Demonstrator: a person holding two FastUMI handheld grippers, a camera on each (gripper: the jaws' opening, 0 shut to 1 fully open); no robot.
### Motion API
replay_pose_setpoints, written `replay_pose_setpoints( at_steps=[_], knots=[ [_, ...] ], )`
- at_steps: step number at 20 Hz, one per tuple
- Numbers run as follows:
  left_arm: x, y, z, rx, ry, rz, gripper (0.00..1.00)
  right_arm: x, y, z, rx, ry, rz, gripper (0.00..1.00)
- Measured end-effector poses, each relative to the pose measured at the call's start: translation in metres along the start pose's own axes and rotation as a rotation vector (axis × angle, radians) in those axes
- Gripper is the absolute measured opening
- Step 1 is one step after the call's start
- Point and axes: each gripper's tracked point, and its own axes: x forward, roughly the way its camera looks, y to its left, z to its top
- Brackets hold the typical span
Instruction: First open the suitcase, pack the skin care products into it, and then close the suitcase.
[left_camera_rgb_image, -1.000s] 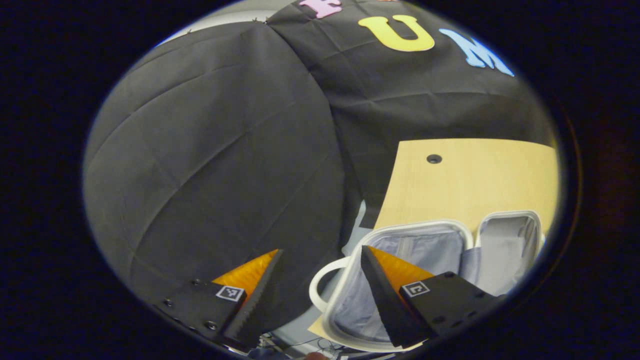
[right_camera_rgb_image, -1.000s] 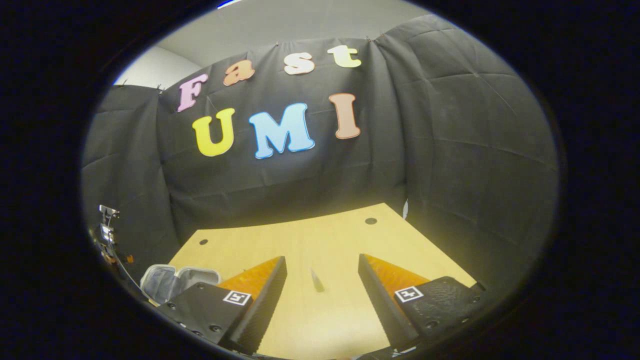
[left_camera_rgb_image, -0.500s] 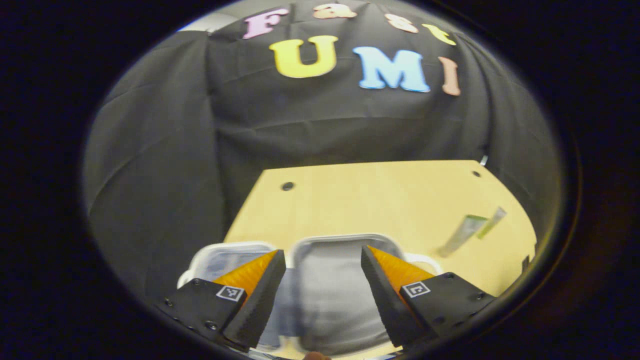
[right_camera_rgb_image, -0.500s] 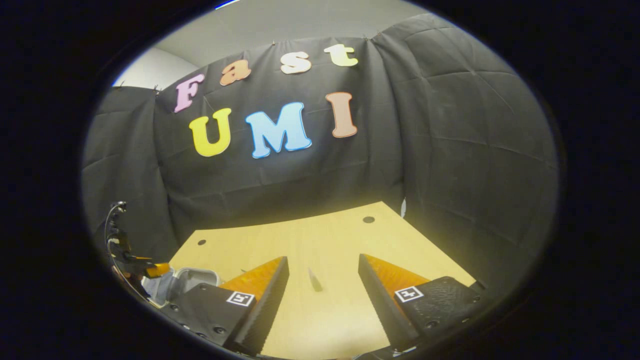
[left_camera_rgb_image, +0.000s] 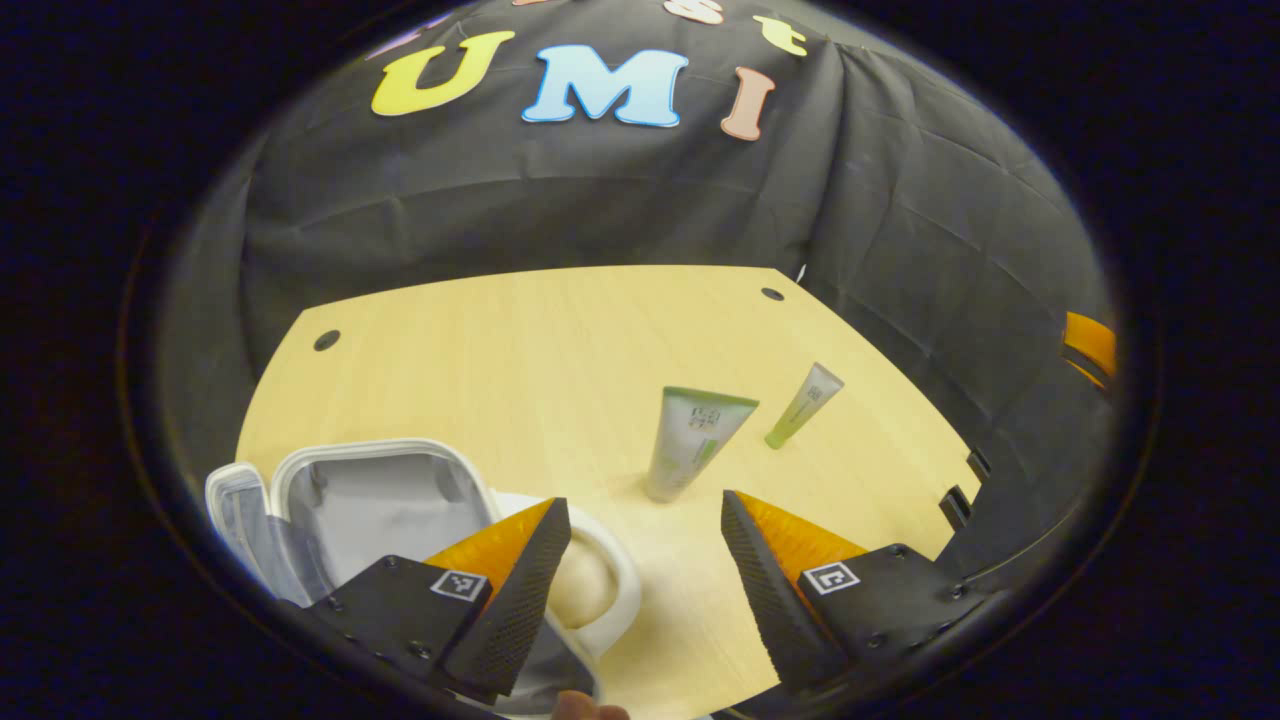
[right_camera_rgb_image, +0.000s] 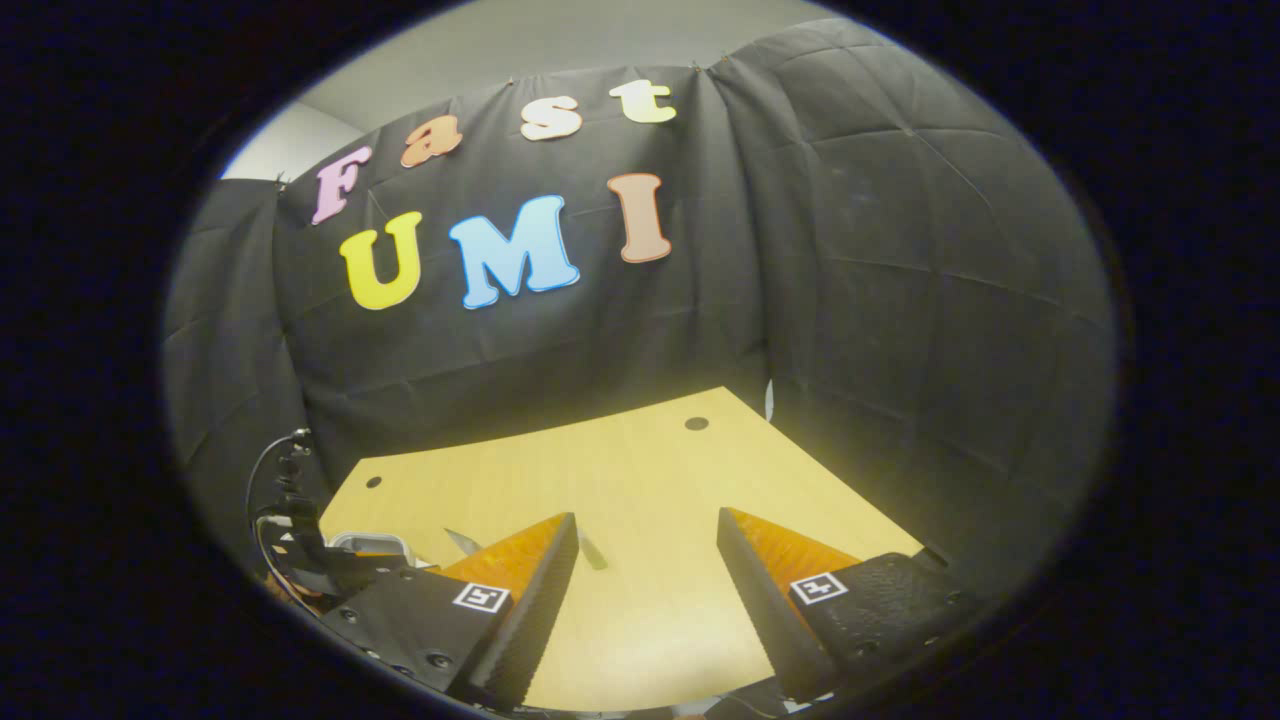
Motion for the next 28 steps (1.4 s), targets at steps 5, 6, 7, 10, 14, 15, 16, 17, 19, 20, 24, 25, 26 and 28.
replay_pose_setpoints(
  at_steps=[5,6,7,10,14,15,16,17,19,20,24,25,26,28],
  knots=[
    [0.057,-0.012,-0.006,-0.061,0.045,-0.01,0.96,-0.003,-0.018,-0.005,0.013,0.016,-0.056,0.86],
    [0.064,-0.014,-0.008,-0.061,0.06,-0.015,0.96,-0.004,-0.023,-0.006,0.011,0.022,-0.071,0.86],
    [0.072,-0.015,-0.01,-0.054,0.069,-0.009,0.96,-0.003,-0.028,-0.008,0.011,0.028,-0.085,0.86],
    [0.091,-0.013,-0.005,-0.022,0.063,0.014,0.95,-0.001,-0.039,-0.01,0.018,0.054,-0.122,0.86],
    [0.114,-0.011,-0.001,-0.008,0.05,0.02,0.95,0.005,-0.046,-0.012,-0.008,0.084,-0.155,0.87],
    [0.119,-0.011,0.001,-0.005,0.042,0.019,0.95,0.007,-0.047,-0.012,-0.018,0.089,-0.161,0.87],
    [0.123,-0.01,0.001,-0.009,0.041,0.022,0.95,0.01,-0.047,-0.01,-0.026,0.094,-0.166,0.87],
    [0.124,-0.006,0.001,-0.013,0.039,0.052,0.92,0.012,-0.046,-0.008,-0.032,0.097,-0.166,0.87],
    [0.128,-0.005,-0.002,0.004,0.05,0.051,0.65,0.021,-0.042,-0.005,-0.043,0.103,-0.164,0.88],
    [0.13,-0.005,-0.001,0.011,0.044,0.052,0.65,0.026,-0.039,-0.004,-0.051,0.107,-0.159,0.88],
    [0.13,0.0,0.004,-0.004,0.031,0.068,0.57,0.046,-0.016,-0.008,-0.086,0.144,-0.103,0.88],
    [0.13,0.003,0.004,0.003,0.036,0.079,0.56,0.051,-0.01,-0.013,-0.094,0.16,-0.083,0.88],
    [0.128,0.008,0.005,0.016,0.034,0.093,0.56,0.055,-0.004,-0.016,-0.098,0.18,-0.064,0.88],
    [0.123,0.011,0.015,0.029,0.008,0.093,0.56,0.063,0.008,-0.024,-0.108,0.215,-0.026,0.87]
  ],
)
